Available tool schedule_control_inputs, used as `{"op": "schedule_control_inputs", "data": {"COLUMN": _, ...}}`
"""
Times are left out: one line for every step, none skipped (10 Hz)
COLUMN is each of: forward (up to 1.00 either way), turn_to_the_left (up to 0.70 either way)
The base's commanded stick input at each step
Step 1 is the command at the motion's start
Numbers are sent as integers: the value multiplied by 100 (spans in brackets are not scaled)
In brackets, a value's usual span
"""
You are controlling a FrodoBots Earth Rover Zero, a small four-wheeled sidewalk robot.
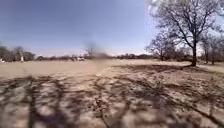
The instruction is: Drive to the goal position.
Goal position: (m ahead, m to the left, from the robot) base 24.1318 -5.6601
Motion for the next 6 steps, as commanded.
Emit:
{"op": "schedule_control_inputs", "data": {"forward": 100, "turn_to_the_left": 0}}
{"op": "schedule_control_inputs", "data": {"forward": 100, "turn_to_the_left": 0}}
{"op": "schedule_control_inputs", "data": {"forward": 100, "turn_to_the_left": 0}}
{"op": "schedule_control_inputs", "data": {"forward": 100, "turn_to_the_left": 0}}
{"op": "schedule_control_inputs", "data": {"forward": 100, "turn_to_the_left": 0}}
{"op": "schedule_control_inputs", "data": {"forward": 100, "turn_to_the_left": 0}}
